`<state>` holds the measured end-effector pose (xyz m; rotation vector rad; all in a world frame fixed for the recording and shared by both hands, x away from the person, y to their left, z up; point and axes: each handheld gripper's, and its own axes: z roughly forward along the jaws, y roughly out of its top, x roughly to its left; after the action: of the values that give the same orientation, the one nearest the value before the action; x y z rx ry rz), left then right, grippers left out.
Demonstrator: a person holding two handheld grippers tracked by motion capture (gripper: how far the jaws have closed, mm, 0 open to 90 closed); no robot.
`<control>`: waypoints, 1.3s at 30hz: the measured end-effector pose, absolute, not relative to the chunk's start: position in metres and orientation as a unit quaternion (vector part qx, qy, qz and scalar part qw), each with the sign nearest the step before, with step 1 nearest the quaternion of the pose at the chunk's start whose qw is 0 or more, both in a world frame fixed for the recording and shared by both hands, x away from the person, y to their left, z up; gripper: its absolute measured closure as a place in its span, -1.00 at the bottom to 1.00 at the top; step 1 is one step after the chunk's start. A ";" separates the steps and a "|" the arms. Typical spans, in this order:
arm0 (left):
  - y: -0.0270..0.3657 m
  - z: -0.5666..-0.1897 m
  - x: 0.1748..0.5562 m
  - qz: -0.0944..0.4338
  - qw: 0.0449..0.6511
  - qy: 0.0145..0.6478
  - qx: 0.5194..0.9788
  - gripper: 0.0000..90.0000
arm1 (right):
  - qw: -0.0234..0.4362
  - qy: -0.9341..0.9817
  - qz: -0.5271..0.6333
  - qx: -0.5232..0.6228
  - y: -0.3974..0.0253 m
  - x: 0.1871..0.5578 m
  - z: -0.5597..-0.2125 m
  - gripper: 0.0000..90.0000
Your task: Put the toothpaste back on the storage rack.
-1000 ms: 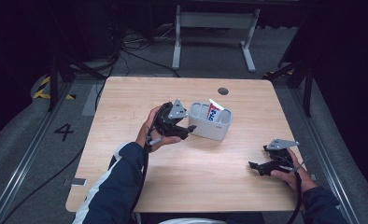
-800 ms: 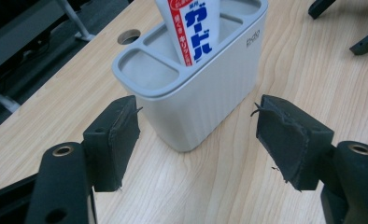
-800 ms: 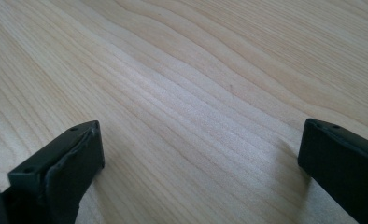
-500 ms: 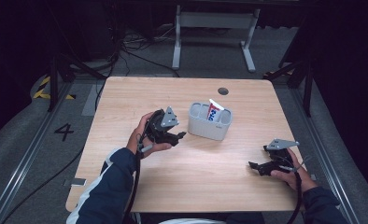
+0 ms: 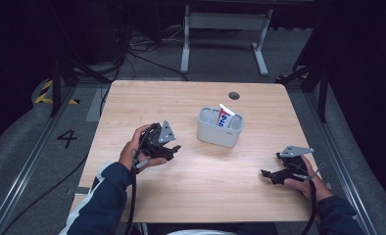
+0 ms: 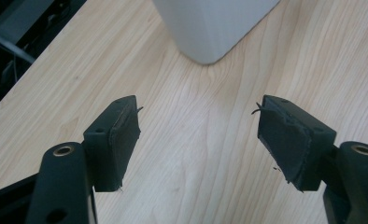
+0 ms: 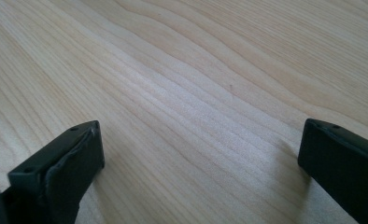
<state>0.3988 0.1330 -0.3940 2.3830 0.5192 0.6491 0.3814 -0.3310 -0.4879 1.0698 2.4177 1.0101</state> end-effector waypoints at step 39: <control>0.237 -0.448 0.352 0.205 0.247 0.298 0.899 -0.39 | 0.158 0.842 0.353 0.377 -0.331 0.380 -0.488 -0.99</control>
<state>0.3523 0.2370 -0.4476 2.4511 0.8135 0.5593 0.3803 -0.3309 -0.4879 1.0792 2.4074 1.0093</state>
